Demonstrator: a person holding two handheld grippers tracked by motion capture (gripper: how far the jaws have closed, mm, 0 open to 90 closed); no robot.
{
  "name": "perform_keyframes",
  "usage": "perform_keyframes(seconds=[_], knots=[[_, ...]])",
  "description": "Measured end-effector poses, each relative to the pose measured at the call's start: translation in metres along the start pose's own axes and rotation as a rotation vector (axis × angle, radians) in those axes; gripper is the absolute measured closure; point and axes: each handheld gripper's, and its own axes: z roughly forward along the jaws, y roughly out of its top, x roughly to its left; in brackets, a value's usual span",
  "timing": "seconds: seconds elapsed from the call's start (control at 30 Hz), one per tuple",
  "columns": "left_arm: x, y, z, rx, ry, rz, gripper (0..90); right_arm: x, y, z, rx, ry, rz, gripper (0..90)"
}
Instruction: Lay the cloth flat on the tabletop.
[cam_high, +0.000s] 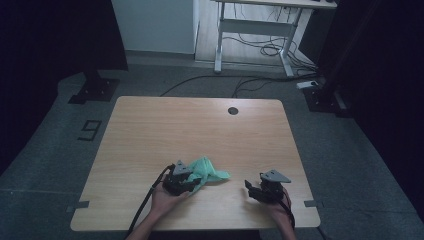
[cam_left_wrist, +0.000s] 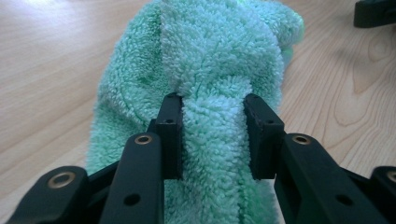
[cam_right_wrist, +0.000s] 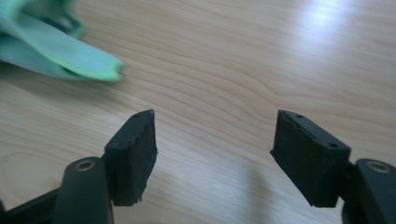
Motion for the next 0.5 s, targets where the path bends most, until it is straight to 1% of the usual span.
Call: perform_keyframes(seconds=[0.03,0.07,0.1,0.2,0.27,0.3,0.33,0.37,0.4,0.47,0.5], knots=[[0.0,0.0,0.001,0.004,-0.003,0.001,63.1,0.002,0.001,0.0,-0.007,0.016,-0.008,32.5],[0.0,0.0,0.001,0.004,-0.003,0.001,63.1,0.002,0.001,0.0,-0.007,0.016,-0.008,32.5],[0.0,-0.001,0.002,0.005,-0.003,0.0,63.0,0.009,0.003,-0.001,-0.024,0.053,-0.028,33.8],[0.0,-0.002,0.004,0.01,-0.004,-0.003,62.3,0.018,0.007,0.001,-0.038,0.102,-0.052,35.0],[-0.001,-0.002,0.004,0.01,-0.006,0.001,59.6,0.026,0.009,0.005,-0.04,0.129,-0.072,35.3],[-0.002,-0.002,0.004,0.012,-0.011,0.005,56.4,0.03,0.01,0.007,-0.038,0.138,-0.084,35.3],[-0.003,-0.002,0.003,0.008,-0.009,0.008,50.8,0.033,0.011,0.01,-0.034,0.147,-0.095,35.3],[-0.003,-0.002,0.003,0.008,-0.009,0.008,42.8,0.033,0.011,0.01,-0.034,0.147,-0.095,35.3],[-0.005,-0.001,-0.003,-0.007,0.003,0.013,36.4,0.039,0.013,0.014,-0.026,0.159,-0.115,35.4],[-0.006,0.0,-0.012,-0.033,0.006,0.016,30.7,0.043,0.015,0.016,-0.028,0.171,-0.123,35.8],[-0.007,0.0,-0.019,-0.05,0.006,0.021,29.8,0.044,0.016,0.016,-0.03,0.175,-0.128,36.1]])
